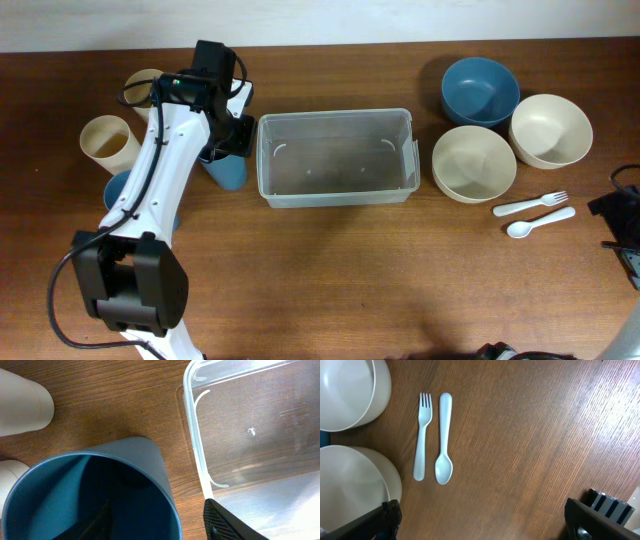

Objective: Pack container
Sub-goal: 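Lower the left gripper and grasp the blue cup's rim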

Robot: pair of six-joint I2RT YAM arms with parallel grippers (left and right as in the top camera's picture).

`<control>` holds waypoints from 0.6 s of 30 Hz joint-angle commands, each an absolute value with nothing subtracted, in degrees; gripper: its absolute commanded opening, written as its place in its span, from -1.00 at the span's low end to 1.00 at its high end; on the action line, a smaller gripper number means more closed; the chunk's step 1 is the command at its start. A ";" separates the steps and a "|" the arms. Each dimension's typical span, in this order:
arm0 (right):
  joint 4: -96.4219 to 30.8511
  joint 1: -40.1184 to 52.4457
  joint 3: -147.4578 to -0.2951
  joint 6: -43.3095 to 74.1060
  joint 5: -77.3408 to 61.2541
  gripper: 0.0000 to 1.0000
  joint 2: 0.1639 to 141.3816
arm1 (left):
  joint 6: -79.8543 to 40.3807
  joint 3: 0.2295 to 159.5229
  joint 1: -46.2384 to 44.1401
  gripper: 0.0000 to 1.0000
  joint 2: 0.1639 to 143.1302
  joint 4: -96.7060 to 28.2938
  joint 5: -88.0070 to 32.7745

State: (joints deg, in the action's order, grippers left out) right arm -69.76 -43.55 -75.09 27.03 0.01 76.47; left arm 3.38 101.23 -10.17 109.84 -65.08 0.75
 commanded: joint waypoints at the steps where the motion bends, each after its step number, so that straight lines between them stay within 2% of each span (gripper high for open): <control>1: -69.58 -43.90 -74.87 27.51 0.71 0.97 76.58 | 3.46 102.21 -10.09 0.04 109.95 -64.88 1.32; 6: -69.58 -43.90 -74.87 27.51 0.71 0.97 76.58 | 3.46 102.21 -10.09 -0.16 109.95 -64.90 1.34; 12: -69.58 -43.90 -74.87 27.51 0.71 0.97 76.58 | 3.46 102.21 -10.09 -0.16 109.95 -64.93 1.34; 14: -69.58 -43.90 -74.87 27.51 0.71 0.97 76.58 | 3.46 102.21 -10.09 -0.24 109.95 -64.93 1.34; 18: -69.58 -43.90 -74.87 27.51 0.71 0.98 76.58 | 3.46 102.21 -10.09 -0.26 109.95 -64.93 1.34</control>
State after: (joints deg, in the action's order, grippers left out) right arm -69.76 -43.55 -75.07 27.05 0.03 76.47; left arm 3.42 101.21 -10.17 109.84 -65.08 0.91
